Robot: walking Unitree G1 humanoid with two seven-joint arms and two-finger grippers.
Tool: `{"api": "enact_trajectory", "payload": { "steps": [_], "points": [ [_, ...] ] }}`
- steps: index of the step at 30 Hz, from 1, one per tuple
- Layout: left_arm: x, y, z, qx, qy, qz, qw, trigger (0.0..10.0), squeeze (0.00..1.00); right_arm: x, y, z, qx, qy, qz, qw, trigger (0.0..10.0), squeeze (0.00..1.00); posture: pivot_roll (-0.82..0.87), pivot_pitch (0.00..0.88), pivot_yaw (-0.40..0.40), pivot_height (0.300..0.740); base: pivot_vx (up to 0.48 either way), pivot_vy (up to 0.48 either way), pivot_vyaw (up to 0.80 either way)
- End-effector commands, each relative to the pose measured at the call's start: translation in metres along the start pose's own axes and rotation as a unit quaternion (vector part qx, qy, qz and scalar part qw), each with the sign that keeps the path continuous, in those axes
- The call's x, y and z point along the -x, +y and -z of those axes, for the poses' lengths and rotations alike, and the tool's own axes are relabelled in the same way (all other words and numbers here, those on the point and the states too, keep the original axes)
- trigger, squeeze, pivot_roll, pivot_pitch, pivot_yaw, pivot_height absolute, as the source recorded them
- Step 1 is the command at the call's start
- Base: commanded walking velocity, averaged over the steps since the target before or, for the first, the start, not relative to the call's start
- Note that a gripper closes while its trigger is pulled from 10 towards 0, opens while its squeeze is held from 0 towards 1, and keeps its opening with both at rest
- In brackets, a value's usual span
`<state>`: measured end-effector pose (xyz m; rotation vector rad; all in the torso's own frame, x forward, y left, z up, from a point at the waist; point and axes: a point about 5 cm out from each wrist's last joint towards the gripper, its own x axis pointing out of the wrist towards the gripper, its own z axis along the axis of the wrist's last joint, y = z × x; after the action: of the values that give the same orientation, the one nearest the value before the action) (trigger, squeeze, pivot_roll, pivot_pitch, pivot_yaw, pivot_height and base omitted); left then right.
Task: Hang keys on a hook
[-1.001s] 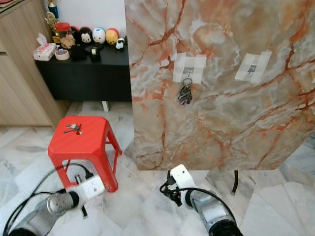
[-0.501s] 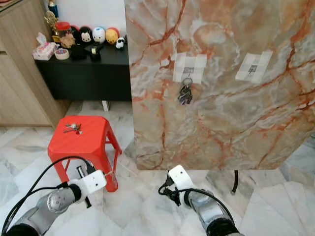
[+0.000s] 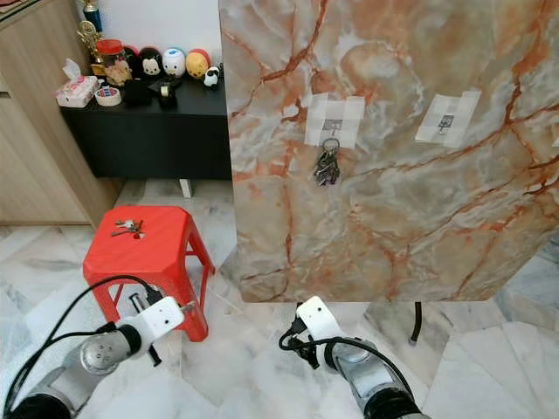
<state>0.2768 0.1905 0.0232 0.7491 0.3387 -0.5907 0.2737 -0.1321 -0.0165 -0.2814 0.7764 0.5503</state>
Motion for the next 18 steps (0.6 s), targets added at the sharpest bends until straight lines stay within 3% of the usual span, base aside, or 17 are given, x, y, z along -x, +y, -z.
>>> {"api": "enact_trajectory", "payload": {
  "steps": [1, 5, 7, 8, 9, 12, 13, 14, 18],
  "points": [
    [0.001, 0.002, -0.001, 0.030, -0.013, -0.020, 0.999, 10.0, 0.00, 0.000, -0.002, 0.006, -0.018, -0.002, 0.014, 1.000, 10.0, 0.00, 0.02, 0.032, -0.079, 0.737, 0.000, 0.000, 0.00],
    [0.001, 0.006, -0.003, 0.069, -0.025, -0.052, 0.996, 10.0, 0.00, -0.001, -0.003, 0.016, -0.064, 0.000, 0.048, 0.997, 10.0, 0.00, 0.02, 0.016, -0.082, 0.737, 0.000, 0.000, 0.00],
    [0.001, 0.011, -0.008, 0.117, -0.045, -0.084, 0.989, 10.0, 0.00, -0.001, -0.003, 0.026, -0.096, 0.004, 0.074, 0.993, 10.0, 0.00, 0.02, 0.000, -0.088, 0.737, 0.000, 0.000, 0.00],
    [0.001, 0.011, -0.008, 0.117, -0.045, -0.084, 0.989, 10.0, 0.00, -0.001, -0.003, 0.026, -0.096, 0.004, 0.074, 0.993, 10.0, 0.00, 0.02, 0.000, -0.088, 0.737, 0.000, 0.000, 0.00],
    [0.001, 0.017, -0.013, 0.148, -0.063, -0.117, 0.980, 10.0, 0.00, -0.001, -0.002, 0.036, -0.144, 0.007, 0.095, 0.985, 10.0, 0.00, 0.02, 0.000, -0.091, 0.737, 0.000, 0.000, 0.00],
    [0.001, 0.023, -0.018, 0.208, -0.084, -0.154, 0.962, 10.0, 0.00, 0.000, 0.002, 0.046, -0.188, 0.011, 0.106, 0.976, 10.0, 0.00, 0.02, 0.000, -0.095, 0.737, 0.000, 0.000, 0.00],
    [0.001, 0.025, -0.021, 0.242, -0.098, -0.169, 0.951, 10.0, 0.00, 0.000, 0.005, 0.054, -0.208, 0.018, 0.112, 0.972, 10.0, 0.00, 0.02, 0.000, -0.096, 0.737, 0.000, 0.000, 0.00],
    [0.001, 0.025, -0.021, 0.242, -0.098, -0.169, 0.951, 10.0, 0.00, 0.000, 0.005, 0.054, -0.208, 0.018, 0.112, 0.972, 10.0, 0.00, 0.02, 0.000, -0.096, 0.737, 0.000, 0.000, 0.00],
    [0.003, 0.024, -0.022, 0.290, -0.116, -0.204, 0.928, 10.0, 0.00, -0.001, 0.017, 0.066, -0.224, 0.026, 0.119, 0.967, 10.0, 0.00, 0.02, 0.000, -0.108, 0.737, 0.000, 0.000, 0.00]
  ]
}}
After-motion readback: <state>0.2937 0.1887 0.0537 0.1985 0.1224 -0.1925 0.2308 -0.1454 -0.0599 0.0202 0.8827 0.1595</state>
